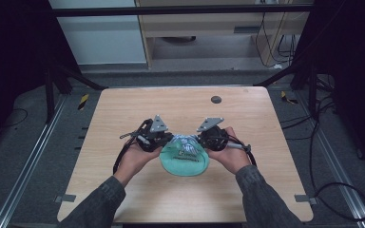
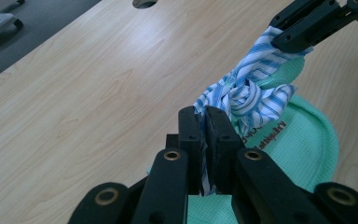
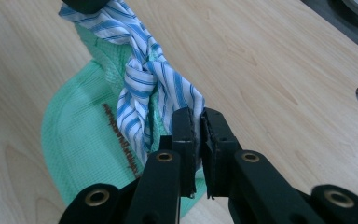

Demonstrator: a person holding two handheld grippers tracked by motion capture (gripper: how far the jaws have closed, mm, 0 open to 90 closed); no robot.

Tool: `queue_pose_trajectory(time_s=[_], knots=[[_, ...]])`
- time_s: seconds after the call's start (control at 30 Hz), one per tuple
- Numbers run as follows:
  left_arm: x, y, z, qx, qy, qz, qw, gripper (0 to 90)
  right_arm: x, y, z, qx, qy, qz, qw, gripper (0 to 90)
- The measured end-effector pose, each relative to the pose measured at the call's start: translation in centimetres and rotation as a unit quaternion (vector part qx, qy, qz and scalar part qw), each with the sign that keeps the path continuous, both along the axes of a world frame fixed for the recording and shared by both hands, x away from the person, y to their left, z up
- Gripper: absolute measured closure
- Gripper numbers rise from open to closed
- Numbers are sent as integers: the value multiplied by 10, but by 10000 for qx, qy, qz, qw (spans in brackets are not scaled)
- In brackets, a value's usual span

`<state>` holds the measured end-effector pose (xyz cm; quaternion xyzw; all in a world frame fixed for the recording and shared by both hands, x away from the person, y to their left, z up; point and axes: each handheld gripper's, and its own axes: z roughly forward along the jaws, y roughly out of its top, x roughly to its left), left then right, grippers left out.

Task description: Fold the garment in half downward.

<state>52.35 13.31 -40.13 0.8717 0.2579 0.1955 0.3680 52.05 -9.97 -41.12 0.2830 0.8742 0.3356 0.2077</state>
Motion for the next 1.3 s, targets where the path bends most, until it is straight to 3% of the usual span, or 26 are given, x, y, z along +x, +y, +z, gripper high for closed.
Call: queue_pose_trajectory(time_s=[0.47, 0.63, 0.77, 0.97, 1.13, 1.3], knots=[[-26, -2, -22, 15, 39, -224, 9997, 859, -21, -3, -24, -10, 157, 125, 9998, 819], [-29, 0, -25, 19, 50, -261, 9996, 859, -23, -3, -27, 4, 246, 146, 9996, 722], [-33, 0, -28, 25, 34, -301, 9995, 858, -23, 1, -30, -40, 365, 159, 9992, 582], [-36, 4, -31, 10, 45, -306, 9995, 857, -20, -3, -31, -54, 501, 87, 9987, 515], [-40, 5, -34, -18, 65, -331, 9994, 857, -20, -1, -33, -27, 560, 133, 9983, 518], [-45, 9, -39, 7, 96, -360, 9993, 855, -30, 4, -36, -97, 612, 343, 9975, 625]])
